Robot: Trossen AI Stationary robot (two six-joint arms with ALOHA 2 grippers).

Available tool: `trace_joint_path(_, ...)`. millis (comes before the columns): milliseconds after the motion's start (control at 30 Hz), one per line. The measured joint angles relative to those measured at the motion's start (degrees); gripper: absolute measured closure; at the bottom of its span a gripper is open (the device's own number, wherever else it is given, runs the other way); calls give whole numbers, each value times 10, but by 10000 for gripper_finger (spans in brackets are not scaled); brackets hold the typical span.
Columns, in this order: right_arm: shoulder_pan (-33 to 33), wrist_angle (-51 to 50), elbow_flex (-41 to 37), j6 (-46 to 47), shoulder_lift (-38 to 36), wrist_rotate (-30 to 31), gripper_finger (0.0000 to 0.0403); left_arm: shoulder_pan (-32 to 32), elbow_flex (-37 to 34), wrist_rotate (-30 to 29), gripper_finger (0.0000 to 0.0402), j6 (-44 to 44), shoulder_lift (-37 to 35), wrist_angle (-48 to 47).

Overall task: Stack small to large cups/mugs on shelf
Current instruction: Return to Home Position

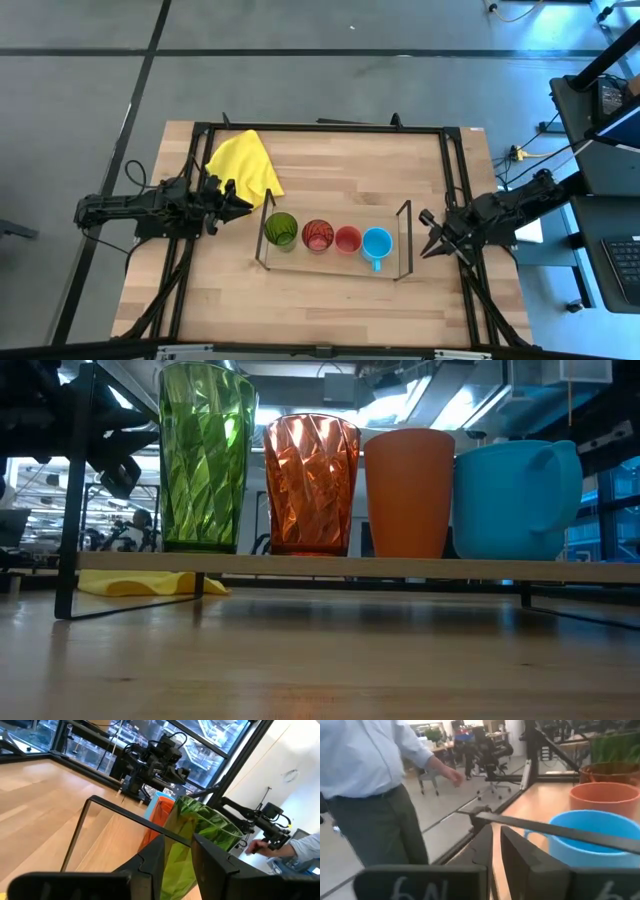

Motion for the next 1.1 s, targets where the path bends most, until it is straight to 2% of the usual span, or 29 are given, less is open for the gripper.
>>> trace_joint_path(200,0,3,0,-63,13,12,363,0,0,0,314,0,0,1)
trace_joint_path(1100,0,2,1,-61,14,12,363,0,0,-2,314,0,0,1)
